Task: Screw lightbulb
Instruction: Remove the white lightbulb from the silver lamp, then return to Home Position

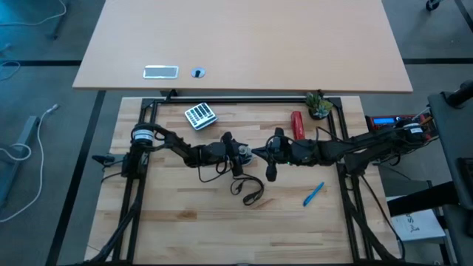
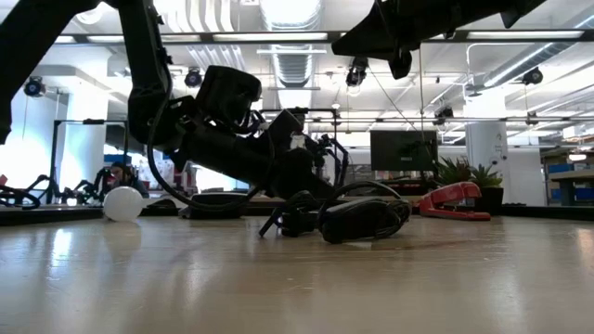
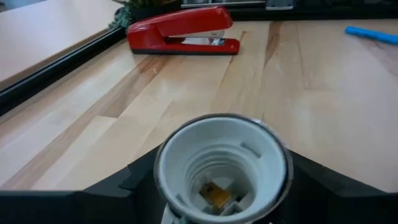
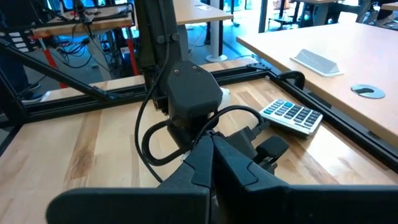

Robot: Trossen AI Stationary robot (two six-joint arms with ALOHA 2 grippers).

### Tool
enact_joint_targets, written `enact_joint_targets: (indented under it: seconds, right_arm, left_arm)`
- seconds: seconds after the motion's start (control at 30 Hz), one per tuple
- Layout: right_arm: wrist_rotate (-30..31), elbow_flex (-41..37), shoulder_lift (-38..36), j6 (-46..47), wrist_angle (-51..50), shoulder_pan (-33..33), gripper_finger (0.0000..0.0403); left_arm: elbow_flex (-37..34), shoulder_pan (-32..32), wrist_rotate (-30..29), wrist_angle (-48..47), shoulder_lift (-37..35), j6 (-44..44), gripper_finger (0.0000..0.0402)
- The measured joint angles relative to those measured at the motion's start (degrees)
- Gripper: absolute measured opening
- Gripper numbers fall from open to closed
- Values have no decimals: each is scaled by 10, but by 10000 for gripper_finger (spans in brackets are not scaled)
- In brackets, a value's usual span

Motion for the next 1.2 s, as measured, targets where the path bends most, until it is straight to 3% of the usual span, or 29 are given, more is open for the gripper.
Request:
enact_joint_targets:
  seconds: [0.6,0.8,1.2]
  right_arm:
    - [0,0,0,2,-10,0,0]
    - [0,-1,0,2,-10,0,0]
    - [0,-1,0,2,-9,0,0]
  left_arm:
    - [-2,-2,18,-12,-21,1,274]
    - [-4,-3,18,-53,-57,20,270]
    - [-45,-5,18,-29,-114,26,279]
